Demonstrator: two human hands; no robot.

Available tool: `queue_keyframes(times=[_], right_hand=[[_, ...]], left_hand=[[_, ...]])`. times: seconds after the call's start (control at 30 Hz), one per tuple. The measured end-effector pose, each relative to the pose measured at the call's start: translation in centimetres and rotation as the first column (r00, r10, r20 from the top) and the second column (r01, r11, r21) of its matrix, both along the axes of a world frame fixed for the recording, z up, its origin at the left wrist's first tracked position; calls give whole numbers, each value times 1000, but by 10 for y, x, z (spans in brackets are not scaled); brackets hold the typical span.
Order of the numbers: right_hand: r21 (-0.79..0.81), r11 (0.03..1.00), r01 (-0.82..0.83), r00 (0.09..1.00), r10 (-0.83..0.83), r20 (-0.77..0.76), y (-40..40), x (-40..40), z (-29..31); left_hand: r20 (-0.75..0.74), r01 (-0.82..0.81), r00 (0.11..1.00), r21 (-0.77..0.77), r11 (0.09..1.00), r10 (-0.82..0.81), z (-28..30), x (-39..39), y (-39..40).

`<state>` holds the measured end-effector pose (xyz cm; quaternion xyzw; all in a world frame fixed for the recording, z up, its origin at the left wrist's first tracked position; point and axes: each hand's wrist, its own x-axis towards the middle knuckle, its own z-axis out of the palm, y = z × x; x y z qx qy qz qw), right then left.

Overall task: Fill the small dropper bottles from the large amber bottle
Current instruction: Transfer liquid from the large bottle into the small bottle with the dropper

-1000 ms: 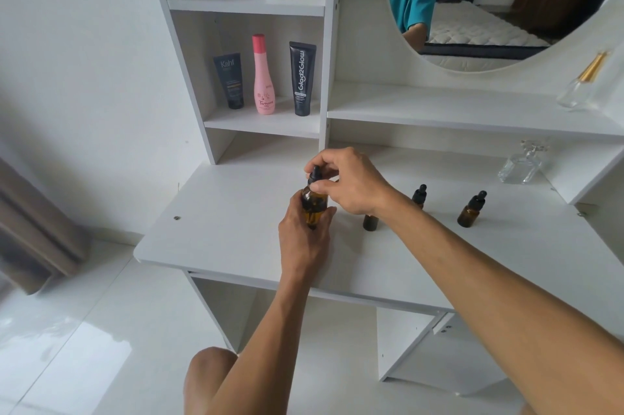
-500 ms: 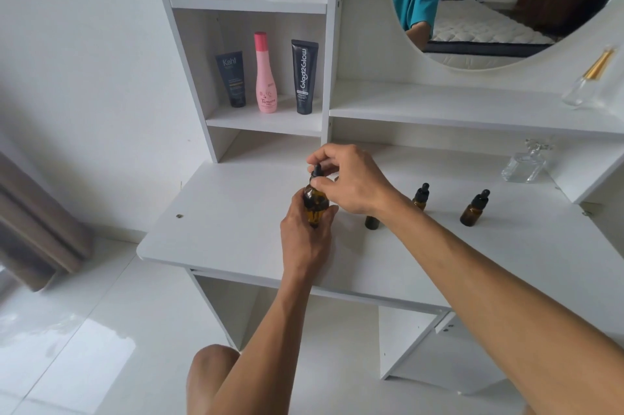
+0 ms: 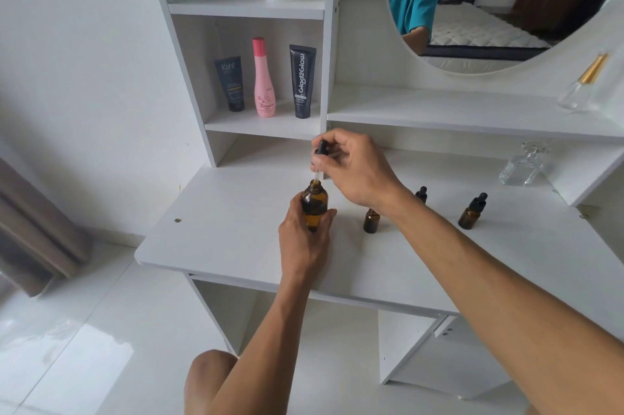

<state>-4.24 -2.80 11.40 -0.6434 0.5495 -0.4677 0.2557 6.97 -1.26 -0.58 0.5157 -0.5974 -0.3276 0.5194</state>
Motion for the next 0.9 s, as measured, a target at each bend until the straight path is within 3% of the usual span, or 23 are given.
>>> queue_keyframes(times=[0.23, 0.53, 0.9], right_hand=[[-52, 999, 16, 980, -6, 199, 3, 4, 7], [-127, 990, 60, 994, -47, 103, 1, 6, 4], [-72, 990, 122, 992, -123, -14, 5, 10, -20]], left_hand=[[21, -10, 1000, -9, 1000, 10, -1, -1, -1], [11, -6, 1000, -4, 1000, 6, -1, 0, 0], [-2, 18, 1000, -12, 1000, -18, -1, 0, 0]])
